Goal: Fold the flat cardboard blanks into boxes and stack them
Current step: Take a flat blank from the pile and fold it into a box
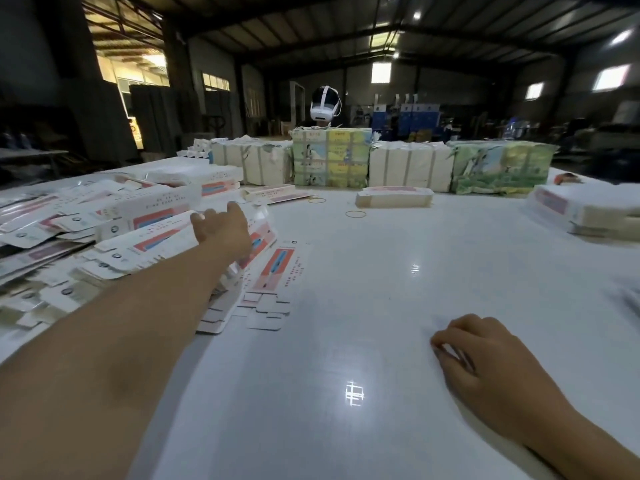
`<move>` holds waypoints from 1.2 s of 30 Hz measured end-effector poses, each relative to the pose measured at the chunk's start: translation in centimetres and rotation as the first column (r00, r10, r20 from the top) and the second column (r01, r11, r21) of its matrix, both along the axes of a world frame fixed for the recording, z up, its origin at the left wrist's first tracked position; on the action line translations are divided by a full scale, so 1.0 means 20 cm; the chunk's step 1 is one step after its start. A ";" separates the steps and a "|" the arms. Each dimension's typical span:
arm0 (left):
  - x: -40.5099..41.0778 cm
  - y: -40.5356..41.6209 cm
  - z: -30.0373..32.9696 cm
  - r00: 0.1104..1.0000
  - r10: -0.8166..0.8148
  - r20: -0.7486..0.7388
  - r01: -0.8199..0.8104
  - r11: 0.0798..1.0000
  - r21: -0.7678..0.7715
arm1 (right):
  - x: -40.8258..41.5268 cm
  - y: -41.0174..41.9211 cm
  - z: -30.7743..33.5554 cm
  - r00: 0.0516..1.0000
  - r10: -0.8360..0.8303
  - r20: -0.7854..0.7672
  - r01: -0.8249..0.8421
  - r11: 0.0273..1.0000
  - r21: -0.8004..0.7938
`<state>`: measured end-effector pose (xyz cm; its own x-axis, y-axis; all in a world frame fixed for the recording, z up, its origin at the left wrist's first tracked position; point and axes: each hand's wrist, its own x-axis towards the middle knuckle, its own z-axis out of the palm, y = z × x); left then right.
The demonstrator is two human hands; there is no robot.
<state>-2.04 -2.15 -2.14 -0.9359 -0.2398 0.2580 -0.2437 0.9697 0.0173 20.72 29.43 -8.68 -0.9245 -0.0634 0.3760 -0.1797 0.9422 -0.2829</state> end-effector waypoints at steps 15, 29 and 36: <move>0.72 0.50 -0.06 0.653 -0.756 -0.040 0.382 0.284 0.879 | 0.02 0.08 0.12 0.981 -0.049 0.189 0.194 0.178 -0.965; 0.96 0.70 -0.18 0.526 -0.845 -0.096 0.850 0.521 0.070 | 0.07 0.07 0.16 0.983 0.179 0.036 0.023 0.073 -0.997; 1.01 0.70 -0.15 0.342 -0.852 -0.397 0.906 0.411 -0.102 | 0.10 0.05 0.18 0.914 0.402 -0.051 -0.048 -0.016 -0.999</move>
<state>18.17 11.94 -5.21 -0.4726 0.6147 0.6315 0.7995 0.6005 0.0138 22.74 30.44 -5.02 -0.9934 -0.0260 0.1120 -0.0961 -0.3460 -0.9333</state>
